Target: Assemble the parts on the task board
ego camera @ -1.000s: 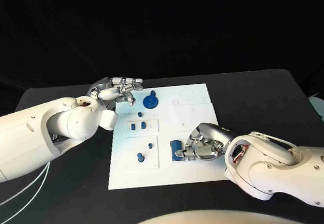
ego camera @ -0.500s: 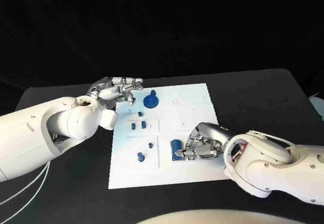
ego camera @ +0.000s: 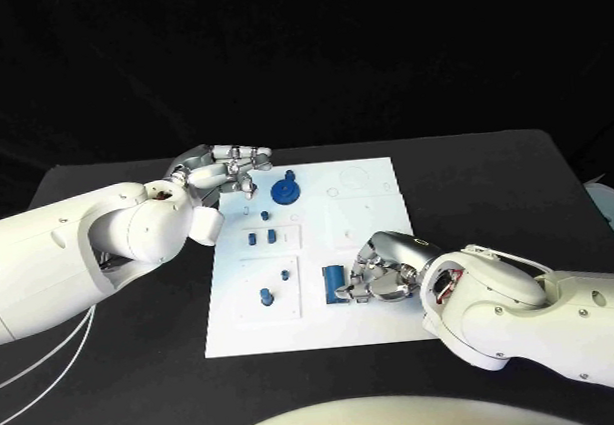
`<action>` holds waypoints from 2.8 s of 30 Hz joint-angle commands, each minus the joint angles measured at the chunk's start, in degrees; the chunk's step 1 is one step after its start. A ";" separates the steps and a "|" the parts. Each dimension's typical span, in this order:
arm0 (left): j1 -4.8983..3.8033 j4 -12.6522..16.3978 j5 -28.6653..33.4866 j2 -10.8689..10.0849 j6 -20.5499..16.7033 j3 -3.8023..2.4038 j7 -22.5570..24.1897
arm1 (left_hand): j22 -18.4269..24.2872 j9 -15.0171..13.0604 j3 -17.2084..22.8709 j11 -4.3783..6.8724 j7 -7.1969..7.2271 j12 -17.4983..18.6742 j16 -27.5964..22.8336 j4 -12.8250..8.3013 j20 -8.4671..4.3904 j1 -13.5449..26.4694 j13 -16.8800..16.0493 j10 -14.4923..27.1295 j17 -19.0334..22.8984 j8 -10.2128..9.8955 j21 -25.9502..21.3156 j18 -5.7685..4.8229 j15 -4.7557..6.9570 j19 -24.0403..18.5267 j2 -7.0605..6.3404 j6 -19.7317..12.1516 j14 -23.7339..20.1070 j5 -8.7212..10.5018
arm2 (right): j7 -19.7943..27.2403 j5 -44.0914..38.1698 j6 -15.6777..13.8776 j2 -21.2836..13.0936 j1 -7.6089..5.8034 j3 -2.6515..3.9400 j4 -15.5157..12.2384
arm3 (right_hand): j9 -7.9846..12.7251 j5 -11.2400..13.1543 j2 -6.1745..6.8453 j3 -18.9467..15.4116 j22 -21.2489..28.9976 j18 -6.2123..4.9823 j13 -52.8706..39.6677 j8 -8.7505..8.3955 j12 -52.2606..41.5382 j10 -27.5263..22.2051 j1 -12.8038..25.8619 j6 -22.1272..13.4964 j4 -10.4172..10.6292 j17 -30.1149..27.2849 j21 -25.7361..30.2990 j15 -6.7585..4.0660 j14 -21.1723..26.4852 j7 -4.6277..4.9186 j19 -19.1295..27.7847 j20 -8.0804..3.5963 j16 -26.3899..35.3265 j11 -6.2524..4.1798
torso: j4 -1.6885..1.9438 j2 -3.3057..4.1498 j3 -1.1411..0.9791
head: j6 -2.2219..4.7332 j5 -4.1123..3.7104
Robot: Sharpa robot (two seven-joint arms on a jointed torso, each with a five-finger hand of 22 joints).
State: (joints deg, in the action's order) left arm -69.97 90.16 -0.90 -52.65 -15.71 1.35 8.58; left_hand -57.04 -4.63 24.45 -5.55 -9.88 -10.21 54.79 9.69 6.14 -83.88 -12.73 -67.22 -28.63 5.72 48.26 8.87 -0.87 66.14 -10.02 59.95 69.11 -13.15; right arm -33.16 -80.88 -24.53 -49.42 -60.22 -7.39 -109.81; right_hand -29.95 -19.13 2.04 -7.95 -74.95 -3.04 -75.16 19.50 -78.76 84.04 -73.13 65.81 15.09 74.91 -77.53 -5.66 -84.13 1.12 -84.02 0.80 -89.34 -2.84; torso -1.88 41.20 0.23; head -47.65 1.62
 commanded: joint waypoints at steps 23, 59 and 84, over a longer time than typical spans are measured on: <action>-0.02 -0.07 0.13 0.10 0.92 -0.04 0.07 | 0.05 0.08 -0.07 0.05 -0.15 -0.34 -0.33 -0.01 0.05 0.50 0.03 0.38 0.09 0.01 -0.31 0.41 -0.18 -0.26 0.19 -0.21 -0.41 0.03 | -0.53 -5.06 -3.60 -1.24 -0.18 0.13 -0.94 | -0.17 3.11 -2.20 0.67 -12.20 0.87 -7.55 0.02 -0.10 2.36 -1.86 -0.13 0.90 14.37 -0.44 -0.39 -5.71 -0.19 -2.74 -0.32 -0.33 -0.11 | -0.04 0.05 -0.03 | 0.52 -0.28; -0.01 -0.04 0.13 -0.29 1.11 0.04 0.04 | 0.13 0.10 -0.08 0.03 -0.17 -0.35 -0.32 0.02 0.06 0.56 0.03 0.43 0.10 0.00 -0.42 0.43 -0.19 -0.29 0.21 -0.25 -0.42 0.04 | 0.17 -9.47 -1.20 -13.71 1.08 -0.22 -3.29 | 2.20 1.83 -1.19 0.84 -11.87 0.65 -5.76 -4.66 3.03 1.12 -3.00 -2.62 1.48 13.40 0.99 0.96 -5.48 1.81 -2.24 0.79 0.14 1.55 | 0.15 0.10 -0.02 | 0.48 -1.94; -0.02 0.22 0.13 -0.80 1.40 0.05 -0.24 | 0.18 0.11 -0.12 0.01 -0.18 -0.40 -0.32 0.07 0.08 0.67 0.04 0.48 0.11 0.00 -0.51 0.43 -0.21 -0.30 0.20 -0.28 -0.43 0.06 | -0.29 -12.53 3.96 -10.14 2.50 -0.27 -0.48 | 2.22 2.77 0.14 0.54 -11.85 0.60 -5.50 -4.67 3.53 1.01 -3.20 -0.61 1.13 13.33 1.11 0.66 -5.47 1.19 -2.20 0.71 0.18 1.09 | 0.08 0.11 -0.01 | 0.03 -2.06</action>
State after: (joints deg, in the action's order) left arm -69.96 90.20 -0.90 -53.49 -15.47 1.42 8.28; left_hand -56.94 -4.59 24.45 -5.54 -9.88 -10.21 54.79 9.69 6.14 -83.71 -12.73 -67.23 -28.60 5.72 48.05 8.87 -1.05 66.14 -9.85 59.95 68.93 -13.14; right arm -33.21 -91.33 -23.97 -59.70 -58.15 -7.38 -110.55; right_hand -27.95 -16.62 1.65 -7.18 -74.94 -3.04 -80.46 15.06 -74.90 83.77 -76.26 64.84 16.31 74.92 -76.43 -5.11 -84.03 2.34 -84.01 1.24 -89.34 -1.46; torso -1.82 41.31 0.22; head -47.58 -0.32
